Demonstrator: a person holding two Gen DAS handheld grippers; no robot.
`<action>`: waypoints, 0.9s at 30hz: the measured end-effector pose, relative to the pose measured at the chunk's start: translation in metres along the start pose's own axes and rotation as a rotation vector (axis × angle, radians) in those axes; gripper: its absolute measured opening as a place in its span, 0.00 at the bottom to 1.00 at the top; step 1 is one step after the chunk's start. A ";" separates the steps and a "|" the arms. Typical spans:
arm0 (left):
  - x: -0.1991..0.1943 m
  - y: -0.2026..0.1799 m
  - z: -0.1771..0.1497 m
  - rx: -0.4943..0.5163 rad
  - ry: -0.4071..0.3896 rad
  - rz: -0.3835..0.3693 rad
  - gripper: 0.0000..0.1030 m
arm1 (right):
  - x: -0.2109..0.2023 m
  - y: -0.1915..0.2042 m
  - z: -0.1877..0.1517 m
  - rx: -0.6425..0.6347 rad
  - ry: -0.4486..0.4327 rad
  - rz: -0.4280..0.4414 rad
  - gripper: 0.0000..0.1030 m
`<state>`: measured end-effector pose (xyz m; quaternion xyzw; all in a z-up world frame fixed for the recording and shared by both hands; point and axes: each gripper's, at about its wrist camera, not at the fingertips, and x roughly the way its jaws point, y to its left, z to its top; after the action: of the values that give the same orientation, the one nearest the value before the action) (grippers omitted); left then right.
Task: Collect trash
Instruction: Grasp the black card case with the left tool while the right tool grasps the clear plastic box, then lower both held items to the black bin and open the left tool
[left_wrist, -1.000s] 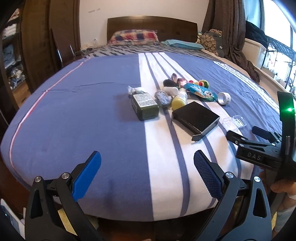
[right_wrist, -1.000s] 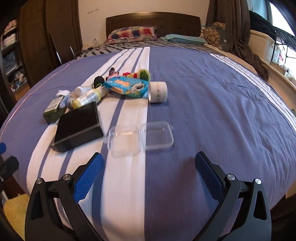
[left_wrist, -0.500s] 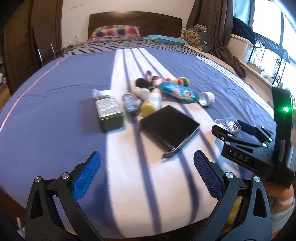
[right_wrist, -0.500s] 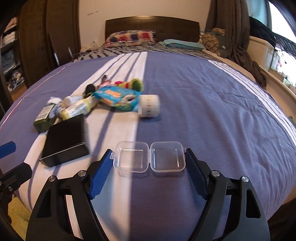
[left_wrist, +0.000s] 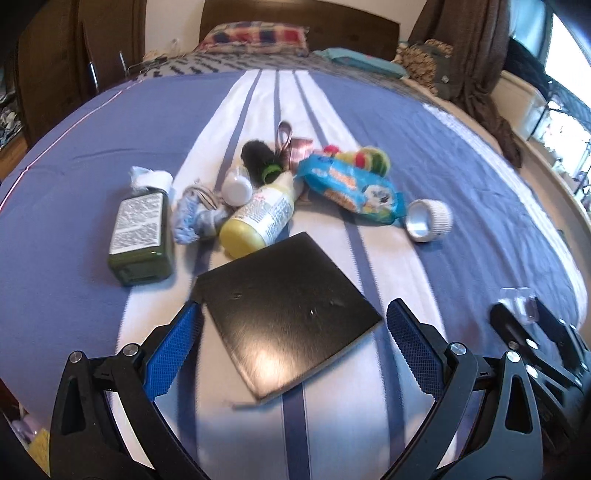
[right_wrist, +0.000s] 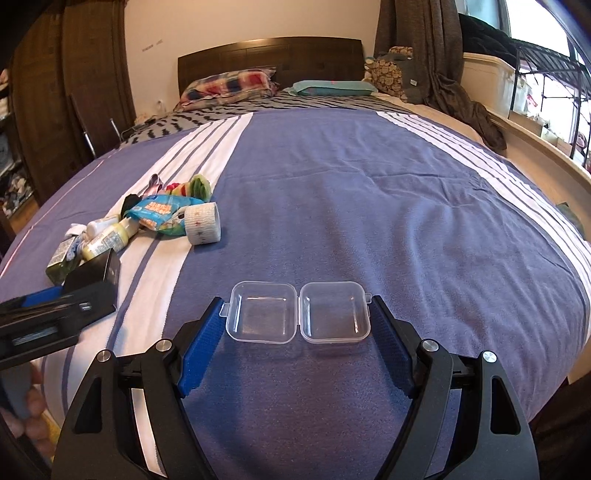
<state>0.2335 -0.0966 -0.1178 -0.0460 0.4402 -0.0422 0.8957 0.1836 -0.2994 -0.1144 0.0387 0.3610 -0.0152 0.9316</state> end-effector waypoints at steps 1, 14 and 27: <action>0.004 0.000 0.000 0.004 0.002 0.012 0.92 | 0.000 0.001 0.000 -0.002 0.000 0.007 0.76; -0.023 0.024 -0.025 0.072 -0.016 -0.034 0.73 | -0.010 0.024 -0.011 -0.028 0.012 0.036 0.76; -0.090 0.060 -0.081 0.105 -0.084 -0.126 0.71 | -0.067 0.053 -0.040 -0.027 -0.011 0.054 0.76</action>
<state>0.1169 -0.0306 -0.1039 -0.0282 0.3954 -0.1197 0.9102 0.1101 -0.2427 -0.0959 0.0356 0.3548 0.0147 0.9341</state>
